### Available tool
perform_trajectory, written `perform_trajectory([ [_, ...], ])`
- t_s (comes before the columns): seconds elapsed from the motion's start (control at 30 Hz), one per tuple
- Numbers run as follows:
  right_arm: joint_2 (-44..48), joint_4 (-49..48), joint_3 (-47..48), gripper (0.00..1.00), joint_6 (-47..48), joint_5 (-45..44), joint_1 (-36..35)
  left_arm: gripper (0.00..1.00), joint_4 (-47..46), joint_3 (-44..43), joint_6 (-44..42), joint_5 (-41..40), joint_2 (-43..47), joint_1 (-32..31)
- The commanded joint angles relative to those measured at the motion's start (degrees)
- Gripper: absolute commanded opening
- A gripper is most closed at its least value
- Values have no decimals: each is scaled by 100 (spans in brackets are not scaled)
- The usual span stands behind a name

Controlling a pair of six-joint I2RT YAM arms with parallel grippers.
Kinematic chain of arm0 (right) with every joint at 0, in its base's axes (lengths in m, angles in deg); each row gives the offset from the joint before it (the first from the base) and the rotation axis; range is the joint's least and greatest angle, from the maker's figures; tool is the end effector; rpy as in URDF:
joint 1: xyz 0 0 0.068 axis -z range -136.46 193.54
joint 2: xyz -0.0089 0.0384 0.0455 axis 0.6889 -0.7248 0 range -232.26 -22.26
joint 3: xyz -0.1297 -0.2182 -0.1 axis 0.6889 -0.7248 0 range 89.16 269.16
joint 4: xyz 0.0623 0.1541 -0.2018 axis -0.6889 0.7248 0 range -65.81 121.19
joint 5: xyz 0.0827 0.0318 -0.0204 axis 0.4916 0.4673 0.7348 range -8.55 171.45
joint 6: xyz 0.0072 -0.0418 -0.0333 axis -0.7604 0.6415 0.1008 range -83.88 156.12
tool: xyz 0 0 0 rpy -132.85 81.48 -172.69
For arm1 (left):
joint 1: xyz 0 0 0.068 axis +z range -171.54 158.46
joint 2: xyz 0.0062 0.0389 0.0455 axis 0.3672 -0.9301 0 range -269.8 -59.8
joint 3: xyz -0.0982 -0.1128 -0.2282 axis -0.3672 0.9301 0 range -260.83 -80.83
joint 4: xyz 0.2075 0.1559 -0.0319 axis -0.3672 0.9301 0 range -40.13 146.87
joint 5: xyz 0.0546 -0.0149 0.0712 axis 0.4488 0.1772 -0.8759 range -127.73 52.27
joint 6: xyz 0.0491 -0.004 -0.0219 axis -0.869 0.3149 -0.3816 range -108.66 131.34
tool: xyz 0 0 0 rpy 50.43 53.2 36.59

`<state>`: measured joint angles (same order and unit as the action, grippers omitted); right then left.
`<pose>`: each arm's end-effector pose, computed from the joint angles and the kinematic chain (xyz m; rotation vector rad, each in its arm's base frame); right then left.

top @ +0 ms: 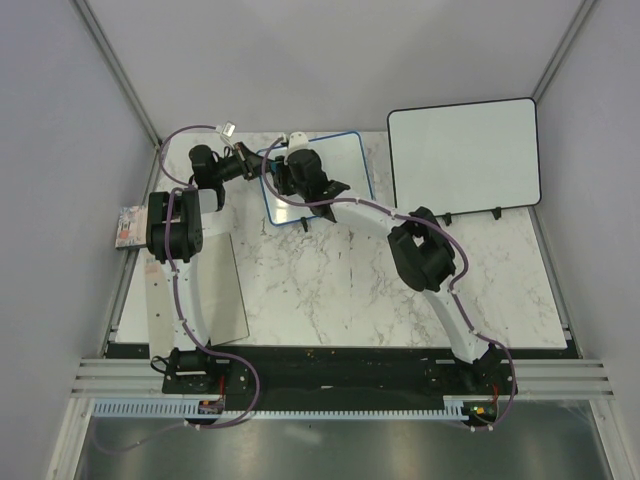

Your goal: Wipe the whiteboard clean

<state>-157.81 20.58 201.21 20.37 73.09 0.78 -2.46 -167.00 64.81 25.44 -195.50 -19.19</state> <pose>0.4145 0.3763 0.2186 -0.3581 1.9193 0.5442 0.5046 -0.0111 0.1549 0.1524 1.7618 -1.4971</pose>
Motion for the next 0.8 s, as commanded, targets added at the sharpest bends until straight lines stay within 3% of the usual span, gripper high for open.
perform_trajectory([
  [0.0,-95,-7,-297,0,-227,-929,-74,2,74,48,-1120,19,-9,-59],
  [0.17,-86,211,-263,0,-148,-1992,-22,2,74,57,-1137,28,-1,-77],
  [0.3,-130,590,-52,0,-113,-2213,40,2,83,57,-1146,19,0,-77],
  [0.77,-393,1495,484,0,-42,-1696,655,2,145,48,-1225,28,17,-77],
])
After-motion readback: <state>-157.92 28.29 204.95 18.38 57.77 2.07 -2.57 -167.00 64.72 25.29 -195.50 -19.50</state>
